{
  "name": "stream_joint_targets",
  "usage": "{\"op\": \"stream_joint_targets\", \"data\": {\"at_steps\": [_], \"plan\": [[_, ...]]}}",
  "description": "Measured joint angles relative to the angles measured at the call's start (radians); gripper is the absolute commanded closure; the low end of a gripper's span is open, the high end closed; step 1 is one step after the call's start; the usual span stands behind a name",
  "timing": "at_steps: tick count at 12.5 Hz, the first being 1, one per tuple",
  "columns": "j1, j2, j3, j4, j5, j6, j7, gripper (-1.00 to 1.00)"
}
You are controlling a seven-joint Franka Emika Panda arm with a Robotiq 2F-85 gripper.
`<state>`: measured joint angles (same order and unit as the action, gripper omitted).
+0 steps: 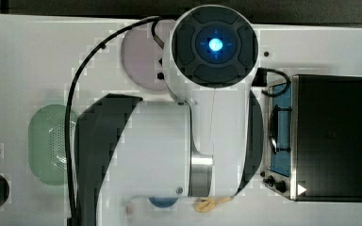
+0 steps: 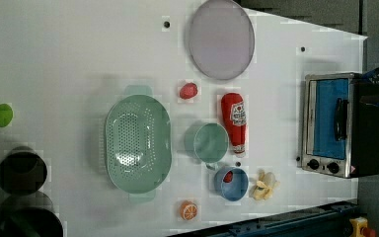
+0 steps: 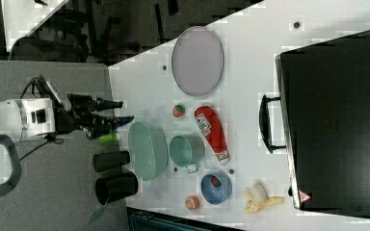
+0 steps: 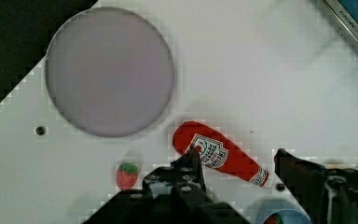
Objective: Pick Ketchup from the table and place it in strainer.
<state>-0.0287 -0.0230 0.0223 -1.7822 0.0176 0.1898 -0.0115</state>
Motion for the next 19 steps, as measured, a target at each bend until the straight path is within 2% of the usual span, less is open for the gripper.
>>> {"op": "stream_joint_targets", "data": {"at_steps": [3,6,9,13,19], "plan": [[-0.080,-0.158,0.060,-0.154,0.008,-0.107,0.000,-1.00],[-0.106,-0.223,0.074,-0.179,0.002,-0.045,-0.005,-1.00],[-0.102,-0.194,0.084,-0.209,-0.003,0.064,-0.098,-1.00],[-0.094,-0.084,0.114,-0.341,0.006,0.219,-0.312,-1.00],[-0.088,0.088,0.167,-0.548,0.014,0.542,-0.731,-1.00]]}}
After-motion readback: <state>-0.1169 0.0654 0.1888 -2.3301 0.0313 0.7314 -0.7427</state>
